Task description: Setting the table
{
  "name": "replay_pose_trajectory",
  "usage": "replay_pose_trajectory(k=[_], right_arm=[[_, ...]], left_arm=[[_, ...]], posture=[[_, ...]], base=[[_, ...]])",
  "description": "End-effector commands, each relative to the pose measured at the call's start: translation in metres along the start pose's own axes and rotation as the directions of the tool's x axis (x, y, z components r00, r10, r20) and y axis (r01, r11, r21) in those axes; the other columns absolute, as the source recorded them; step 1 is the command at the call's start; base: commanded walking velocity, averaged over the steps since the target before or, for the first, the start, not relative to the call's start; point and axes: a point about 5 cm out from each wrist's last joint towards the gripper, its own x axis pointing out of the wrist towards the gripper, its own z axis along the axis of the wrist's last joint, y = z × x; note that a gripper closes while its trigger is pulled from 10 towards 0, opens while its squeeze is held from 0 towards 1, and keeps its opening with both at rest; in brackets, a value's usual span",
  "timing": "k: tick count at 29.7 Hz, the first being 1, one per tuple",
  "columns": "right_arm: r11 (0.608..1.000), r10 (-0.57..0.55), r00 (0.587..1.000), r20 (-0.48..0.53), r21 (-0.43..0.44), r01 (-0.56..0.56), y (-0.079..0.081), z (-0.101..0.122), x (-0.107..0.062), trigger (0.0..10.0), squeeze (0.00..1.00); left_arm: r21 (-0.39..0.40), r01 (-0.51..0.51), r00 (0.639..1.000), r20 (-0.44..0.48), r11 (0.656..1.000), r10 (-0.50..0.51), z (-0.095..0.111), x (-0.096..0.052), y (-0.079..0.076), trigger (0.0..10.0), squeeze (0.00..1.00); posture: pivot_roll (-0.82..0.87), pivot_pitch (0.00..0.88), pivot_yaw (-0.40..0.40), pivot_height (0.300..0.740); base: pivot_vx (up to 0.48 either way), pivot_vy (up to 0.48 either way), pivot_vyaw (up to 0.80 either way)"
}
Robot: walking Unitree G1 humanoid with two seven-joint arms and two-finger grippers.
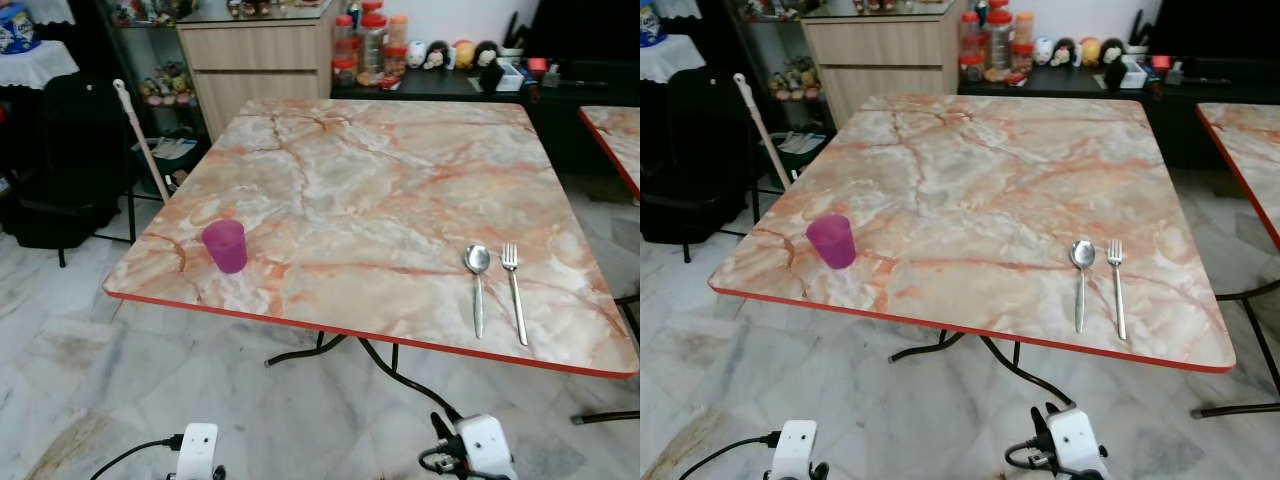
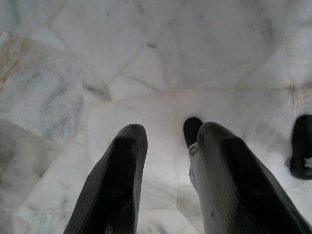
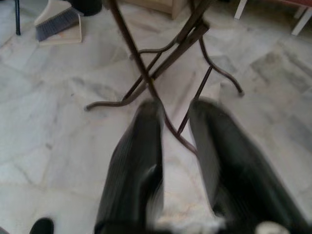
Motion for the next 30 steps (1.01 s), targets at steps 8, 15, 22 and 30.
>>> replay_pose_trajectory(k=[8, 15, 22, 30], right_arm=[[0.993, 0.116, 0.960, 0.256, -0.019, -0.115, 0.018, 0.089, 0.036, 10.0, 0.00], [0.999, 0.023, 0.929, 0.370, 0.035, -0.039, 0.014, 0.138, 0.071, 10.0, 0.00], [0.983, -0.177, 0.945, 0.277, 0.005, 0.182, -0.014, 0.152, 0.106, 10.0, 0.00], [0.945, -0.326, 0.931, 0.161, 0.067, 0.319, -0.034, 0.150, 0.123, 10.0, 0.00]], left_arm=[[0.022, 0.010, 1.000, 0.004, 1.000, -0.010, 0.004, 0.001, -0.002, 10.0, 0.00], [0.016, 0.016, 1.000, 0.002, 1.000, -0.016, 0.004, 0.001, -0.005, 10.0, 0.00], [0.008, 0.031, 0.999, 0.026, 0.999, -0.031, 0.010, 0.002, -0.008, 10.0, 0.00], [0.001, 0.025, 0.999, 0.029, 1.000, -0.025, 0.013, 0.003, -0.006, 10.0, 0.00]], posture=[[-0.12, 0.003, 0.069, 0.740], [-0.11, 0.000, 0.080, 0.740], [-0.10, 0.000, 0.090, 0.740], [-0.09, 0.000, 0.093, 0.740]], base=[[0.000, 0.000, 0.00], [0.000, 0.000, 0.00], [0.000, 0.000, 0.00], [0.000, 0.000, 0.00]])
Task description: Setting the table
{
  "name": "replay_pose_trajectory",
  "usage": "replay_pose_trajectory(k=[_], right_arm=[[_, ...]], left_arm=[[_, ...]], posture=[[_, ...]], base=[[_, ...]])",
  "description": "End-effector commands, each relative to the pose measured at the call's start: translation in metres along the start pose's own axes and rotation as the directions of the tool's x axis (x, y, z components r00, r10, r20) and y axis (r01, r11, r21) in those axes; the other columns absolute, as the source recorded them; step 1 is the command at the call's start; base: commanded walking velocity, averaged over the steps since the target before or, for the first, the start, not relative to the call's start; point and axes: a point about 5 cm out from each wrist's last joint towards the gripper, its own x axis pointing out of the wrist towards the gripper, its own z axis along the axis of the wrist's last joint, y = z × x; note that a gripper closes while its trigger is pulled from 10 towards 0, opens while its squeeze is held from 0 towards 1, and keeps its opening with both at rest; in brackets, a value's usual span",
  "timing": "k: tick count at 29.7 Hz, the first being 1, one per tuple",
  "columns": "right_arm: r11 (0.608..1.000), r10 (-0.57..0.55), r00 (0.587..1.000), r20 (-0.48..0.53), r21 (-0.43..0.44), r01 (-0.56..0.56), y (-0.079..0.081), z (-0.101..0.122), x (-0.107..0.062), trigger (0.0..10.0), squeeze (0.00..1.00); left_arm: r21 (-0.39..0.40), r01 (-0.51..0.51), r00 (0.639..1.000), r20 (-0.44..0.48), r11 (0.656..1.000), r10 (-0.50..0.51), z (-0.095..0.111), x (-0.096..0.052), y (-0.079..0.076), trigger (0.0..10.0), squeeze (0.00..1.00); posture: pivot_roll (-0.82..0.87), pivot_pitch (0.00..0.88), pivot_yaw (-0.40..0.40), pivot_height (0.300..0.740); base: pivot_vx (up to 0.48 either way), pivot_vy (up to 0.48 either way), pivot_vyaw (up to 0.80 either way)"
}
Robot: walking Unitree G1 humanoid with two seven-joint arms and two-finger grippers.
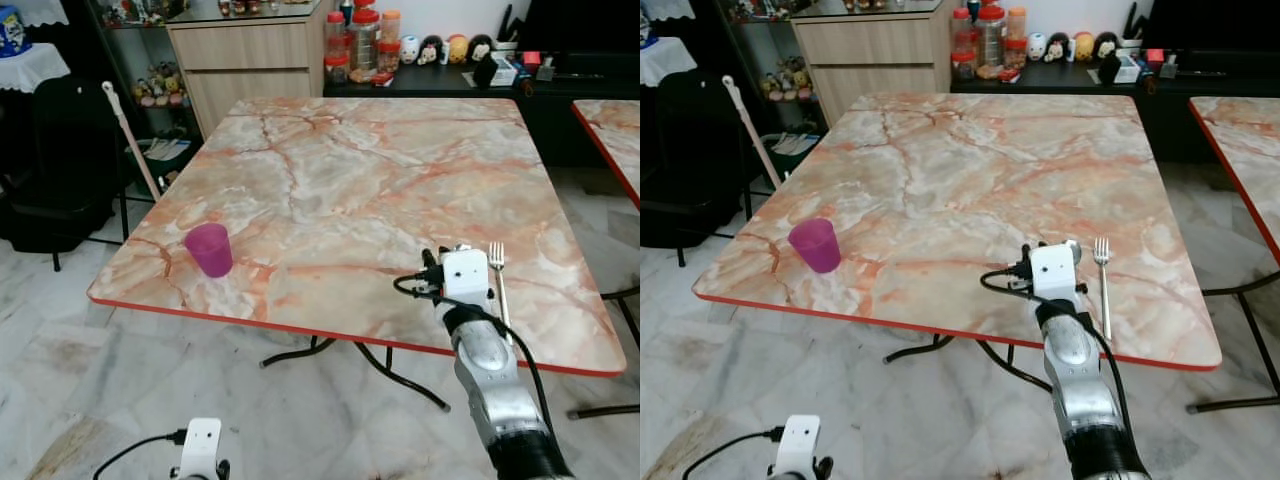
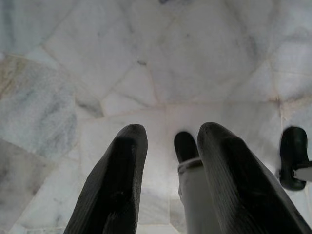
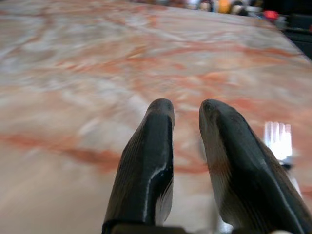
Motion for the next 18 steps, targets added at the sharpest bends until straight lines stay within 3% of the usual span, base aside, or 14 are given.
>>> replay_pose_trajectory(k=[1, 9, 10, 18], right_arm=[[1.000, -0.020, 0.999, -0.030, 0.012, 0.020, 0.000, -0.003, 0.003, 10.0, 0.00], [0.996, -0.082, 0.996, -0.044, 0.032, 0.083, -0.015, 0.004, 0.016, 10.0, 0.00], [0.994, -0.090, 0.995, -0.039, 0.055, 0.092, -0.018, 0.005, 0.018, 10.0, 1.00], [0.988, -0.112, 0.990, -0.087, 0.092, 0.120, -0.019, 0.000, 0.023, 10.0, 1.00]], left_arm=[[0.003, -0.004, 1.000, -0.018, 1.000, 0.004, -0.005, -0.001, 0.003, 10.0, 0.00], [0.011, -0.003, 1.000, -0.023, 1.000, 0.003, -0.007, -0.001, 0.003, 10.0, 0.00], [0.013, -0.003, 1.000, -0.025, 1.000, 0.003, -0.007, -0.001, 0.003, 10.0, 0.00], [0.021, 0.000, 1.000, -0.031, 1.000, 0.000, -0.009, -0.002, 0.003, 10.0, 0.00]], posture=[[-0.09, 0.000, 0.093, 0.740], [-0.07, 0.000, 0.095, 0.740], [-0.07, 0.000, 0.096, 0.740], [-0.06, 0.000, 0.098, 0.740]], base=[[0.000, 0.000, 0.00], [0.000, 0.000, 0.00], [0.000, 0.000, 0.00], [0.000, 0.000, 0.00]])
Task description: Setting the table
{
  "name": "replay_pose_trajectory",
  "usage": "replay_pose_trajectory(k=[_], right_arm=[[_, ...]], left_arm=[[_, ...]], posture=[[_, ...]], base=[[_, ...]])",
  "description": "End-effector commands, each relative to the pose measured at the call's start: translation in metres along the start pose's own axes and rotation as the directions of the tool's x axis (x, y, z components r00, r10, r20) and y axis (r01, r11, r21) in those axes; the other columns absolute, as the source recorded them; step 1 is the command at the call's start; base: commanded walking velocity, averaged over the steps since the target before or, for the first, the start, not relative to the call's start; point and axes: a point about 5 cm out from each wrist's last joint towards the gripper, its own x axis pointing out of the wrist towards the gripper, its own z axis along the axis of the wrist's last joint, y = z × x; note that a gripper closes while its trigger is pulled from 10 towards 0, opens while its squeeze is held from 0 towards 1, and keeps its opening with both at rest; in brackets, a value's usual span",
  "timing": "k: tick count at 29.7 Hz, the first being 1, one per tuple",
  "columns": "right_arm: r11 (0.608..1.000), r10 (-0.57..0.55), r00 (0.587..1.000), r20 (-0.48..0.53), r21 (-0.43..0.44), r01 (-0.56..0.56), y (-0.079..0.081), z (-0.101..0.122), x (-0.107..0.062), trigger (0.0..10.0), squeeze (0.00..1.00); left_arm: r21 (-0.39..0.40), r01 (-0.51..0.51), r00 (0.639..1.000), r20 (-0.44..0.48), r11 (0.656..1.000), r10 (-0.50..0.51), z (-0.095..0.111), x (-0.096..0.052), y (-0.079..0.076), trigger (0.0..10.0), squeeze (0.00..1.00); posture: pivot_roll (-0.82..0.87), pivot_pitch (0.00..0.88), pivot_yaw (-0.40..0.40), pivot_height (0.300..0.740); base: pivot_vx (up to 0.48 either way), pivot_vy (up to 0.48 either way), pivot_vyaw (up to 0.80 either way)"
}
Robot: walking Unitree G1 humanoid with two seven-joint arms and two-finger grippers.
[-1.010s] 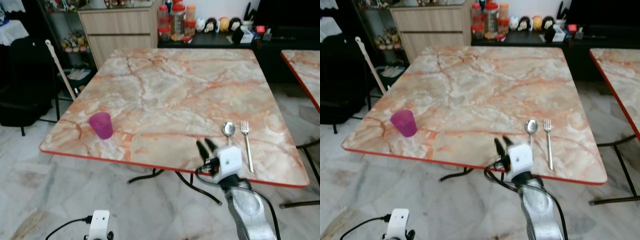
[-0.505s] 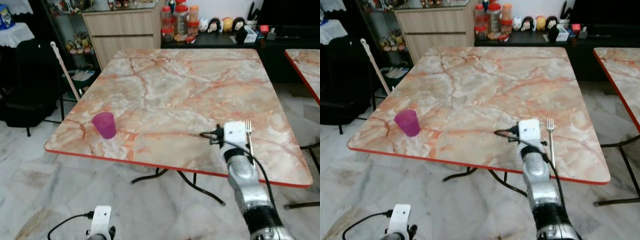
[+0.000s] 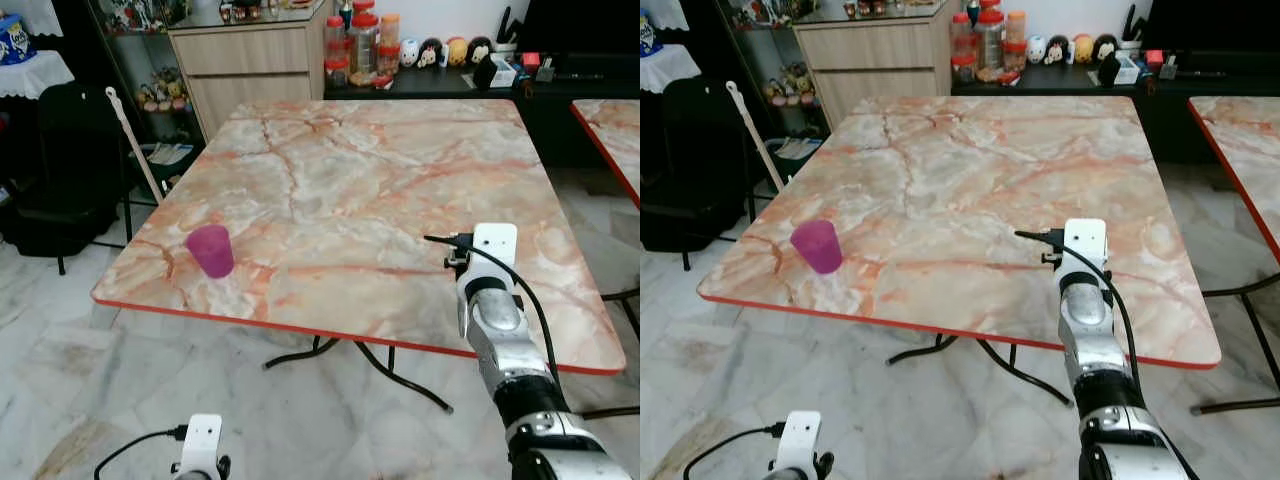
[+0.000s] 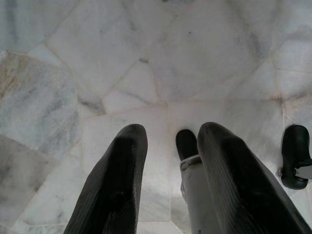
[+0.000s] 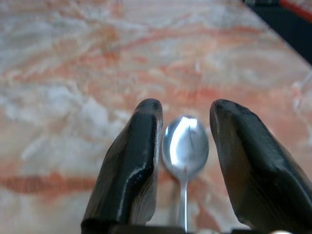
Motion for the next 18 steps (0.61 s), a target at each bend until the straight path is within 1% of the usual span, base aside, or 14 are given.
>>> replay_pose_trajectory(k=[1, 3, 4, 8, 9, 15, 18], right_arm=[[1.000, -0.002, 1.000, -0.006, 0.029, 0.003, 0.0047, 0.0014, 0.0020, 10.0, 1.00], [0.999, 0.003, 1.000, -0.018, 0.039, -0.002, 0.0096, -0.0012, 0.0019, 10.0, 1.00], [0.999, 0.005, 1.000, -0.020, 0.040, -0.004, 0.0105, -0.0014, 0.0018, 10.0, 0.89], [0.999, 0.007, 1.000, -0.024, 0.042, -0.006, 0.0113, -0.0017, 0.0022, 10.0, 0.89], [0.999, 0.004, 0.999, -0.032, 0.044, -0.003, 0.0115, -0.0029, 0.0023, 10.0, 0.00], [0.999, -0.009, 0.999, -0.044, 0.046, 0.011, 0.0096, -0.0049, 0.0025, 10.0, 0.00], [0.998, -0.042, 0.997, -0.066, 0.047, 0.045, 0.0024, -0.0073, 0.0044, 10.0, 0.00]], left_arm=[[0.018, -0.005, 1.000, -0.020, 1.000, 0.005, -0.0047, -0.0009, 0.0031, 10.0, 0.00], [0.016, -0.006, 1.000, -0.019, 1.000, 0.006, -0.0042, -0.0008, 0.0030, 10.0, 0.00], [0.015, -0.007, 1.000, -0.019, 1.000, 0.007, -0.0043, -0.0008, 0.0030, 10.0, 0.00], [0.013, -0.007, 1.000, -0.019, 1.000, 0.007, -0.0043, -0.0007, 0.0030, 10.0, 0.00], [0.009, -0.007, 1.000, -0.020, 1.000, 0.007, -0.0043, -0.0007, 0.0027, 10.0, 0.00], [0.000, -0.007, 1.000, -0.022, 1.000, 0.007, -0.0054, -0.0010, 0.0022, 10.0, 0.00], [-0.003, -0.005, 1.000, -0.023, 1.000, 0.005, -0.0055, -0.0009, 0.0019, 10.0, 0.00]], posture=[[-0.06, 0.000, 0.102, 0.740], [-0.06, 0.000, 0.102, 0.740], [-0.06, 0.000, 0.102, 0.740], [-0.06, 0.000, 0.102, 0.740], [-0.05, 0.000, 0.098, 0.740], [-0.05, 0.000, 0.095, 0.740], [-0.05, 0.000, 0.095, 0.740]], base=[[0.000, 0.000, 0.00], [0.000, 0.000, 0.00], [0.000, 0.000, 0.00], [0.000, 0.000, 0.00], [0.000, 0.000, 0.00], [0.000, 0.000, 0.00], [0.000, 0.000, 0.00]])
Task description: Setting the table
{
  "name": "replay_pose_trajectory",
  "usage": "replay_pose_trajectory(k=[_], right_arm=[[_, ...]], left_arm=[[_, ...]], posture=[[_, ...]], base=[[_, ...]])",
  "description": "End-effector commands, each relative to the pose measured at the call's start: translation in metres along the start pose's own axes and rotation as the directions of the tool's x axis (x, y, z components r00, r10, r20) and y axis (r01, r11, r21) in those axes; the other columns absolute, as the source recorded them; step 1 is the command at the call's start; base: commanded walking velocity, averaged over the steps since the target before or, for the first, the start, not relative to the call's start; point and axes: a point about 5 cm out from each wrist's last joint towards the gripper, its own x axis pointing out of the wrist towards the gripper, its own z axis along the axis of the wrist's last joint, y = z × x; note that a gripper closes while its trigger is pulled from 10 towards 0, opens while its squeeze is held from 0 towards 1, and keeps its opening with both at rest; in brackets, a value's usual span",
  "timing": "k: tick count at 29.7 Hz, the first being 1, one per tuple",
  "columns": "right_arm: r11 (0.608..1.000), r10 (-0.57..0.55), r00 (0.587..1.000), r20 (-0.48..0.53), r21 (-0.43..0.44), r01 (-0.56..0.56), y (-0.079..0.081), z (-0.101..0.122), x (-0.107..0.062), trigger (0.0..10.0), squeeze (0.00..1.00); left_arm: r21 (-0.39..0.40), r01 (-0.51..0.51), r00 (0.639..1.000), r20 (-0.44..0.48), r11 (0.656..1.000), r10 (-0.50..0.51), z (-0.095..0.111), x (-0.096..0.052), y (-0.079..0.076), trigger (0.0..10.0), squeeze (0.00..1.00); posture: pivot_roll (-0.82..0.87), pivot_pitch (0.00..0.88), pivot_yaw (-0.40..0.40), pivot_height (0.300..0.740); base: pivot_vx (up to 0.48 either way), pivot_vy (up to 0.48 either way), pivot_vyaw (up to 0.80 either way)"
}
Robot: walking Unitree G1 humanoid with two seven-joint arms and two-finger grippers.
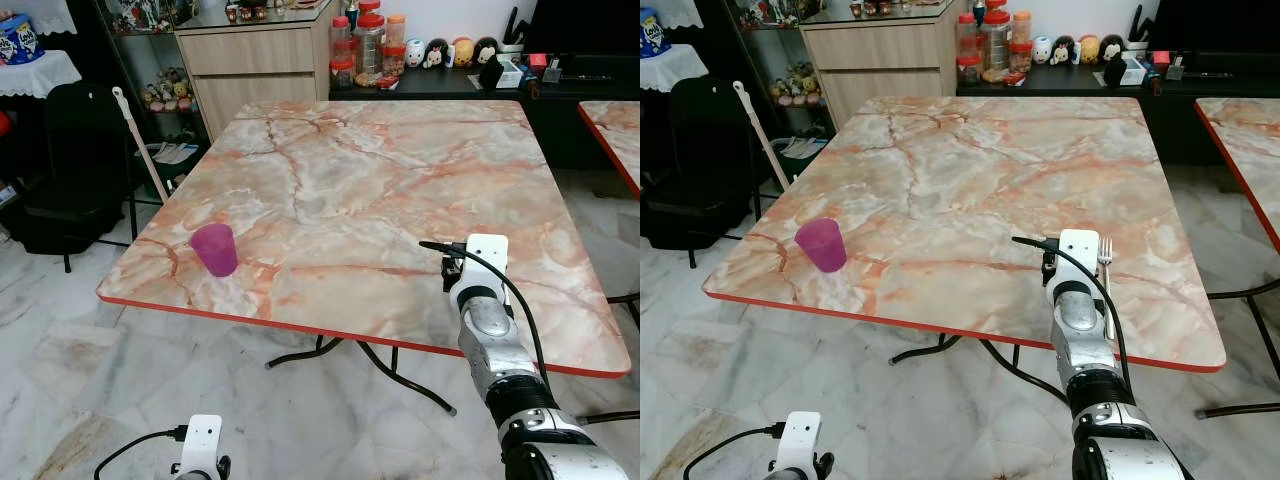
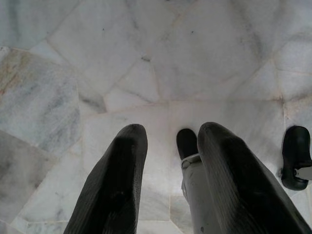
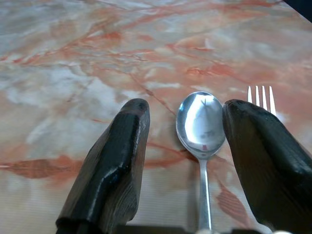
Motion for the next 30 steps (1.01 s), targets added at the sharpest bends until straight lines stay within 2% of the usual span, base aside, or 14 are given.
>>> replay_pose_trajectory(k=[1, 3, 13, 22, 30], right_arm=[[1.000, -0.018, 1.000, -0.005, 0.014, 0.018, -0.001, 0.003, 0.003, 10.0, 0.00], [1.000, -0.024, 0.999, -0.047, 0.013, 0.024, -0.005, -0.003, 0.004, 10.0, 0.00], [1.000, -0.021, 0.998, -0.064, 0.019, 0.023, -0.005, -0.007, 0.003, 10.0, 0.00], [1.000, 0.000, 0.994, -0.107, 0.018, 0.002, 0.004, -0.018, 0.000, 10.0, 0.00], [0.999, -0.014, 0.991, -0.130, 0.026, 0.018, 0.002, -0.023, -0.001, 10.0, 0.00]], left_arm=[[0.000, -0.005, 1.000, -0.022, 1.000, 0.005, -0.005, -0.001, 0.002, 10.0, 0.00], [0.001, -0.003, 1.000, -0.021, 1.000, 0.003, -0.005, -0.001, 0.001, 10.0, 0.00], [0.001, 0.000, 1.000, -0.020, 1.000, 0.000, -0.004, -0.001, 0.000, 10.0, 0.00], [0.000, -0.002, 1.000, -0.025, 1.000, 0.002, -0.005, -0.001, 0.000, 10.0, 0.00], [0.000, 0.002, 1.000, -0.026, 1.000, -0.002, -0.005, -0.001, 0.000, 10.0, 0.00]], posture=[[-0.05, 0.000, 0.095, 0.740], [-0.05, 0.000, 0.095, 0.740], [-0.05, 0.000, 0.094, 0.740], [-0.04, 0.000, 0.089, 0.740], [-0.04, 0.000, 0.089, 0.740]], base=[[0.000, 0.000, 0.00], [0.000, 0.000, 0.00], [0.000, 0.000, 0.00], [0.000, 0.000, 0.00], [0.000, 0.000, 0.00]])
